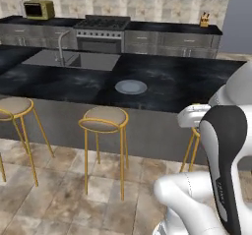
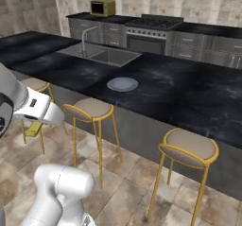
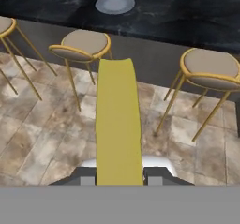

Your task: Retrieve the butter from the fridge and place it on a plate on the dining table. Then retrieve the butter knife by the fridge and place it near the plate.

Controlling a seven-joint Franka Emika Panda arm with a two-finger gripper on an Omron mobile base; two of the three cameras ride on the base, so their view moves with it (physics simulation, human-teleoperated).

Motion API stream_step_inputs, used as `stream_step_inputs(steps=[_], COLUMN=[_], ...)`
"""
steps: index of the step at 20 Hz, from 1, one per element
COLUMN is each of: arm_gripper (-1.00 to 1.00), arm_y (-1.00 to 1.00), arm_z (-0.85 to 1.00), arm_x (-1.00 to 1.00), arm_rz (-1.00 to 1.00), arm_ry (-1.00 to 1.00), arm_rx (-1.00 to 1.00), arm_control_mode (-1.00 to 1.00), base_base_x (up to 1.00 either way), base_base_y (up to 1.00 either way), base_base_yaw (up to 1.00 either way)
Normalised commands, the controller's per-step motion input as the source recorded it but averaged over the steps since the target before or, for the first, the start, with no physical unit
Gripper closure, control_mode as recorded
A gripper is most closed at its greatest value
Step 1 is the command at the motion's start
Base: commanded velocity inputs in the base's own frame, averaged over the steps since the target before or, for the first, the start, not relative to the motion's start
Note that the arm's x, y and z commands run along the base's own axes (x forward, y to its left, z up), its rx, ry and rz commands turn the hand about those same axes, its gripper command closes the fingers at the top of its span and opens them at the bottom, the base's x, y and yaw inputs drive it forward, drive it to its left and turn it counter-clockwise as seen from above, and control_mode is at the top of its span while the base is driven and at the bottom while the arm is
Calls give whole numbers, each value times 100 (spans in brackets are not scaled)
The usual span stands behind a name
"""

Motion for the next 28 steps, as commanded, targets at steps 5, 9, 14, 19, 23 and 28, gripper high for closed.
stream_step_inputs(steps=[5, 9, 14, 19, 23, 28], arm_gripper=[100, 100, 100, 100, 100, 100], arm_y=[0, 0, 0, 0, 0, 0], arm_z=[0, 0, 0, 0, 0, 0], arm_x=[0, 0, 0, 0, 0, 0], arm_rz=[0, 0, 0, 0, 0, 0], arm_ry=[0, 0, 0, 0, 0, 0], arm_rx=[0, 0, 0, 0, 0, 0], arm_control_mode=[100, 100, 100, 100, 100, 100], base_base_x=[56, 59, 60, 66, 64, 49], base_base_y=[62, 18, 9, 44, 17, 0], base_base_yaw=[-37, -33, -25, -25, -16, -7])
